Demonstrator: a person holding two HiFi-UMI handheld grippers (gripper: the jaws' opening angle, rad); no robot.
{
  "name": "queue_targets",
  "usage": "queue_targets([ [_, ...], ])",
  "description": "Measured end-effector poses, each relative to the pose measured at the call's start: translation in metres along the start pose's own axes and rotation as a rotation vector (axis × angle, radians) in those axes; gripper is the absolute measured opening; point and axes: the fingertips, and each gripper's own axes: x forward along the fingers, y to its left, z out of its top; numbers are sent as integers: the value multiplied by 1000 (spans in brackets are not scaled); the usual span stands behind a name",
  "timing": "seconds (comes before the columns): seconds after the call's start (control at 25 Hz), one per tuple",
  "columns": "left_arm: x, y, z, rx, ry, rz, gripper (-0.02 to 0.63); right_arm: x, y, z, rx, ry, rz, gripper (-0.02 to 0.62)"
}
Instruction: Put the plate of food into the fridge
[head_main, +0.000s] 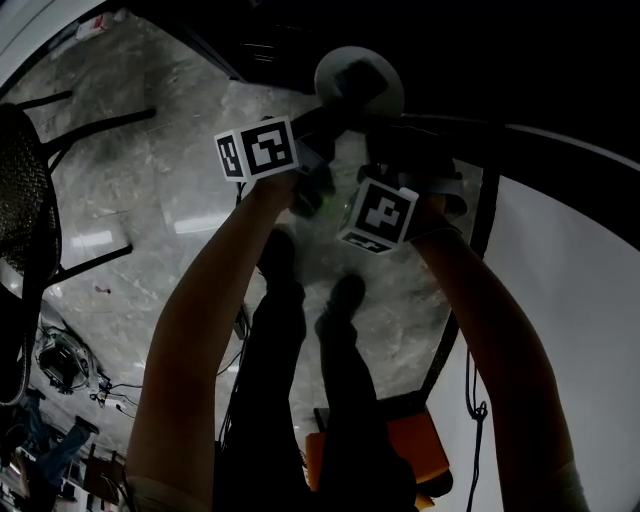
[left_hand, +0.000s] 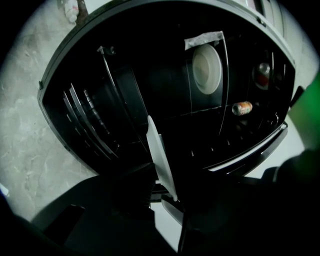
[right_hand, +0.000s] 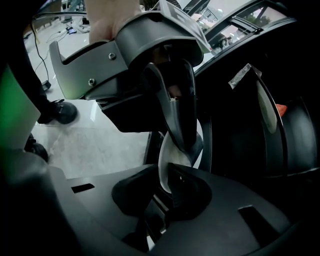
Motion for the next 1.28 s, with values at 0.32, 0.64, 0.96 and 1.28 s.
queue_targets([
  [0.32,10,7,9,14,-7,-5,81,13,-8,-3,-6,7,-8,60],
  [0.64,16,12,11,35,11,1,89,21,-12,-7,24,21,-31,58],
  [0.96,-1,16,1,104,84,29,155,29,-20,-15,60,66,-27,60],
  [1.28,-32,29,-31,231,211,124,129,41,-27,-19,37,110,-9,60],
])
